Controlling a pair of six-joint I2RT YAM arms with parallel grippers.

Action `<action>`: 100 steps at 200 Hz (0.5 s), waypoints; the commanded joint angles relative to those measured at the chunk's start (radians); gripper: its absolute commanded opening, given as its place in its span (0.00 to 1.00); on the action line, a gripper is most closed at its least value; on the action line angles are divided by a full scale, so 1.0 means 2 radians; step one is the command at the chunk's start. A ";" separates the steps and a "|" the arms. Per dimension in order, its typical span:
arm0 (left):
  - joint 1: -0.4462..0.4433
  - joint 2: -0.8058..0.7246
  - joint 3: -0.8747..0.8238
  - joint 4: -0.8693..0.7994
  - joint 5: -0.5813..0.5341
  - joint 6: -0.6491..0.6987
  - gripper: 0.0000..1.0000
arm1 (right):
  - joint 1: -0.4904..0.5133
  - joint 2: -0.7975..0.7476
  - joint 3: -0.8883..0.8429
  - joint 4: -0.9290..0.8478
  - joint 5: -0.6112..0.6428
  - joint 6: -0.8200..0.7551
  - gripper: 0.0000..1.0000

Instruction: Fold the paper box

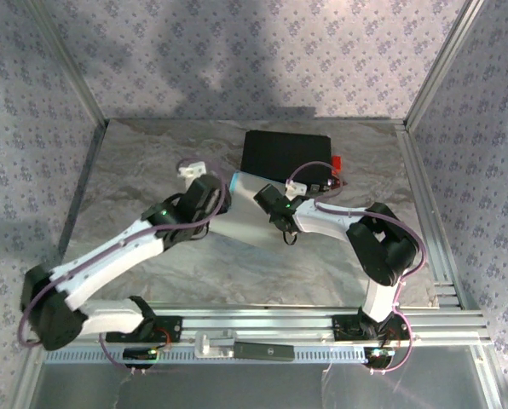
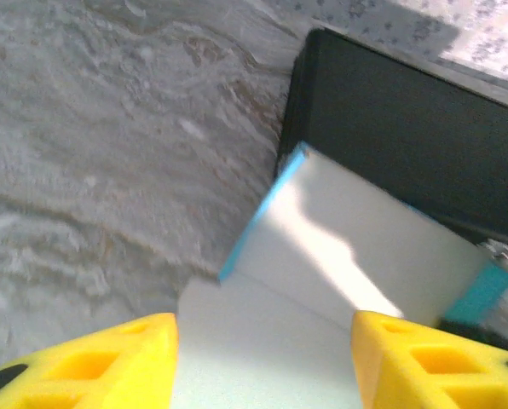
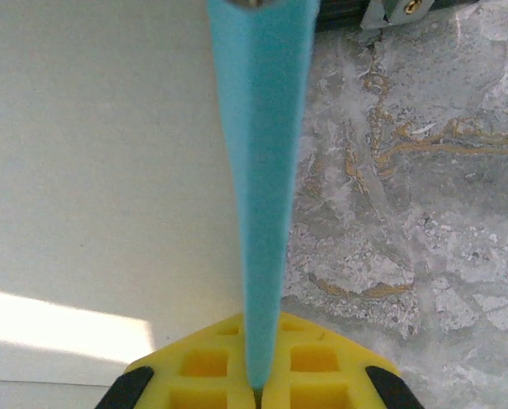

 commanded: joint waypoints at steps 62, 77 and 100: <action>-0.112 -0.015 -0.040 -0.101 0.056 -0.343 0.60 | 0.010 0.004 -0.011 -0.040 -0.026 0.060 0.00; -0.111 0.004 -0.038 -0.070 0.064 -0.343 0.60 | 0.010 0.003 -0.012 -0.040 -0.028 0.062 0.00; -0.111 0.040 -0.024 -0.061 0.071 -0.346 0.58 | 0.010 -0.001 -0.016 -0.039 -0.030 0.064 0.00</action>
